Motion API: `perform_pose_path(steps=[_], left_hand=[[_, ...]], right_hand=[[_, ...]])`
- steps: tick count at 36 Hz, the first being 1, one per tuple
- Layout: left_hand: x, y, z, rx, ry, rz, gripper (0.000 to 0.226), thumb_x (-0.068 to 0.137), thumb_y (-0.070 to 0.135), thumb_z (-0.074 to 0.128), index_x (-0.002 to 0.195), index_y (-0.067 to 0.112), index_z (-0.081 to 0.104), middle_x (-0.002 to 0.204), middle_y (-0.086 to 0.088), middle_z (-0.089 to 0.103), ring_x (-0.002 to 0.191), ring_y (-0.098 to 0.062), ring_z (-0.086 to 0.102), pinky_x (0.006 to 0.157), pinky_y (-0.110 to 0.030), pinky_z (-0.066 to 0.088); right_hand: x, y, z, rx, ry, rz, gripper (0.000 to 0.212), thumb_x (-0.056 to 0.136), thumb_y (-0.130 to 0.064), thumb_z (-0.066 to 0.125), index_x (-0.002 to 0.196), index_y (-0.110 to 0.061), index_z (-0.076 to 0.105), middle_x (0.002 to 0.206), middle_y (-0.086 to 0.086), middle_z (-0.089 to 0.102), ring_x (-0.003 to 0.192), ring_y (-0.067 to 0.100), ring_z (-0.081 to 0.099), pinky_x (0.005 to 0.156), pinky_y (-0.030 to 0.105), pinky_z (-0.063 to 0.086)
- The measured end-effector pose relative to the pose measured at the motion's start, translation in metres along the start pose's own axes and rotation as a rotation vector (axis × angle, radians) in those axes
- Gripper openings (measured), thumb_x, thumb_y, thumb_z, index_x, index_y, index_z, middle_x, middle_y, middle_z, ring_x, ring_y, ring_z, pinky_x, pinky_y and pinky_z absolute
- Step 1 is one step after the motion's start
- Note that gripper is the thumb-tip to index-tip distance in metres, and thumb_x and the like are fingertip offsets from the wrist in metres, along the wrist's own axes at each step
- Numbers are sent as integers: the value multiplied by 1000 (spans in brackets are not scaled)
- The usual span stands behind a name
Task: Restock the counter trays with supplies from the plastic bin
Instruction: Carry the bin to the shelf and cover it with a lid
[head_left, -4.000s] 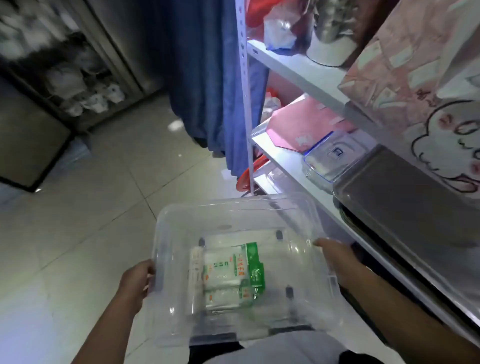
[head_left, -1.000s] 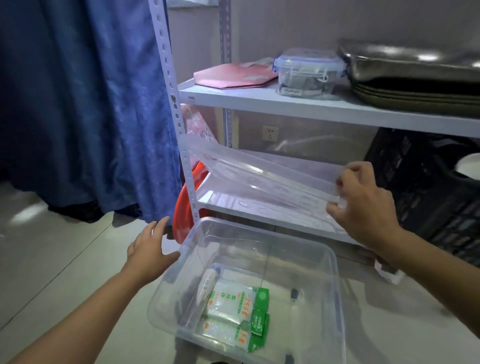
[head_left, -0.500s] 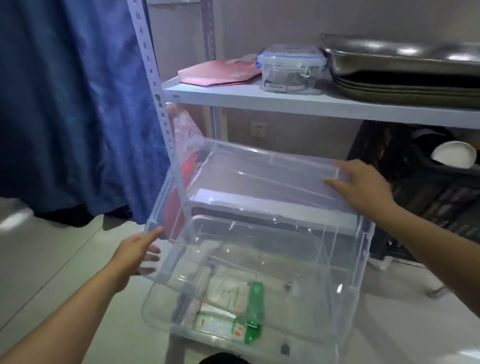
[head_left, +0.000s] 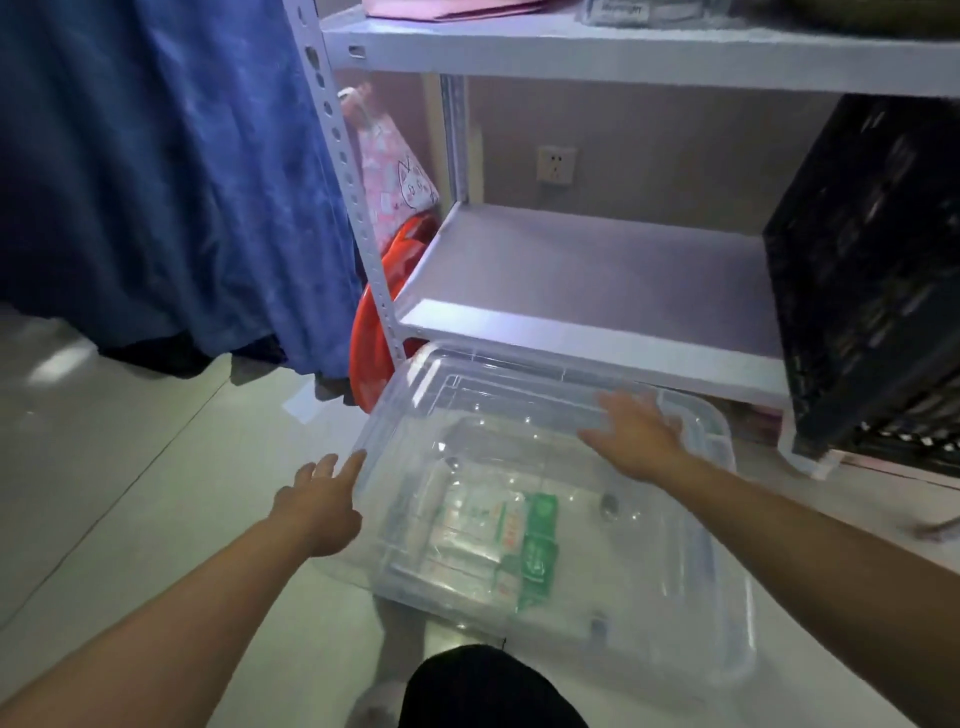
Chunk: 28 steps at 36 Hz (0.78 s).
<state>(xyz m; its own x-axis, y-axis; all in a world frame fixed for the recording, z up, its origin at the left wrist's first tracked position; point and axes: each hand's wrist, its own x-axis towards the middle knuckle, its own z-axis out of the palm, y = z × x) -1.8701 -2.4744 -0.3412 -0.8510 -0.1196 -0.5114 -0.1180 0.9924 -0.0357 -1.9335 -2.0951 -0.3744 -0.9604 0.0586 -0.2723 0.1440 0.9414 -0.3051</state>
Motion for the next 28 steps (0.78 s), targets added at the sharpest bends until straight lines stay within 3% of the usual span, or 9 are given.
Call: perform_pose_path(steps=[3,6,9,14,17,20,24,26,28], left_hand=[[-2,8,8,-41,-68,56,82,95,18,47,157,39,-3,167,-9,0,151,-36,13,119,-51,26],[-1,5,12,-101,-70,37,86,92,6,45,158,35,-2,166,-14,-2,147,-39,21,117,-46,30],[-4,-8,15,-100,-71,9,88,90,1,43,158,35,-1,165,-14,5,142,-39,31,113,-44,36],[-8,-18,24,-132,-108,2,88,91,-1,42,158,34,-4,167,-14,-4,144,-37,31,112,-38,36],[-4,-17,26,-43,-66,-5,85,92,8,45,158,34,-1,168,-8,-6,151,-36,10,118,-43,27],[4,-8,19,29,95,47,72,96,24,44,158,31,8,168,-4,-9,154,-31,-1,122,-46,15],[28,14,9,-33,252,189,70,99,44,44,158,35,8,168,-5,2,153,-32,8,122,-50,15],[49,21,4,-143,283,143,77,96,52,49,158,34,9,168,-6,9,152,-33,15,120,-52,20],[69,19,-4,-403,288,27,84,91,54,59,158,28,15,164,-8,22,147,-34,28,116,-54,30]], right_hand=[[-14,-11,44,-117,-34,-57,68,90,-73,13,151,-48,-5,165,-1,-8,150,33,-12,113,64,-10],[-21,-23,61,-136,46,-69,69,86,-74,-5,150,-48,-12,164,1,-12,149,36,-16,110,65,-17],[-25,-36,67,-169,66,-126,73,83,-76,-9,150,-46,-14,163,1,-16,148,37,-19,110,66,-18],[-25,-43,73,-195,99,-153,68,87,-74,-6,149,-48,-14,164,0,-16,148,34,-19,112,67,-10],[-25,-44,78,-200,142,-141,68,87,-73,-7,150,-48,-12,164,-1,-12,149,33,-17,113,66,-8],[-24,-47,79,-213,160,-141,69,87,-73,-7,151,-47,-10,165,0,-11,149,33,-16,113,66,-6],[-24,-48,81,-223,182,-137,70,87,-74,-3,151,-46,-9,165,0,-10,150,32,-14,114,65,-4],[-25,-48,81,-218,195,-134,71,87,-74,-1,152,-45,-7,165,0,-8,150,31,-12,115,64,-4],[-25,-48,81,-219,203,-136,71,88,-74,0,152,-44,-5,165,0,-6,151,31,-10,115,64,-4]])
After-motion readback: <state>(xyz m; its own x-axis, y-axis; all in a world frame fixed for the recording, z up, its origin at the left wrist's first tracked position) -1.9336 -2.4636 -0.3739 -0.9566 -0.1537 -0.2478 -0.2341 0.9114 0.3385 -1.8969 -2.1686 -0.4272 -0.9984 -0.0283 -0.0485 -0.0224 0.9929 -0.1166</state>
